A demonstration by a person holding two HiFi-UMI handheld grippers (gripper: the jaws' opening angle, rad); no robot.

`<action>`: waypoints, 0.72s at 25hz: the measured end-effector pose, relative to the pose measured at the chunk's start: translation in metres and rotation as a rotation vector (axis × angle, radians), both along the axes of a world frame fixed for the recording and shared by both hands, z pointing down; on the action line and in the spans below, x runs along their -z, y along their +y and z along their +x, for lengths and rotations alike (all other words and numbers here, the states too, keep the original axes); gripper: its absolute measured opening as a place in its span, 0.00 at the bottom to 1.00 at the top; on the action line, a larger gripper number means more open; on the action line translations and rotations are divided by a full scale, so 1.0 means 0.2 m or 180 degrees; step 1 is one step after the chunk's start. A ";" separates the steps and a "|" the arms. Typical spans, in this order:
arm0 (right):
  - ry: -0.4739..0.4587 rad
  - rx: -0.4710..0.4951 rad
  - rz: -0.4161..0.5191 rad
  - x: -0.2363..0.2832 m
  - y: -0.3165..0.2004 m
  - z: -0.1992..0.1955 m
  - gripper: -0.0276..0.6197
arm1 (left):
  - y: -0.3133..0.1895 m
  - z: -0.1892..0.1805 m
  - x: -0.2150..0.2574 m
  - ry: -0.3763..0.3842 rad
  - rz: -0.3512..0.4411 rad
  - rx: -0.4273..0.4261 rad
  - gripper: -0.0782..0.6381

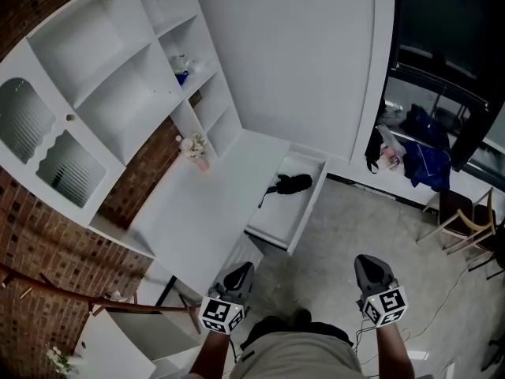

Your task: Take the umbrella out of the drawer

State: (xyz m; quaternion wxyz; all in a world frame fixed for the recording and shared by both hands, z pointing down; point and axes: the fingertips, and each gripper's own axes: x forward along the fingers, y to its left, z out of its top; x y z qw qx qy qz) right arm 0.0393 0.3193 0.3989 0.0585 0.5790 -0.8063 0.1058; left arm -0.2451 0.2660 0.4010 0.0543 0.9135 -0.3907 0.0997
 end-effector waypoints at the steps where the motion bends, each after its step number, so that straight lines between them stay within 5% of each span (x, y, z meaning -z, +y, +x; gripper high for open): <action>1: 0.0000 0.0005 -0.0012 -0.01 0.00 0.00 0.09 | 0.00 0.01 -0.01 -0.0003 -0.0013 0.0001 0.15; 18: 0.0050 -0.0041 -0.0070 -0.05 -0.34 -0.02 0.09 | -0.39 0.03 -0.06 0.0046 -0.0126 -0.0030 0.15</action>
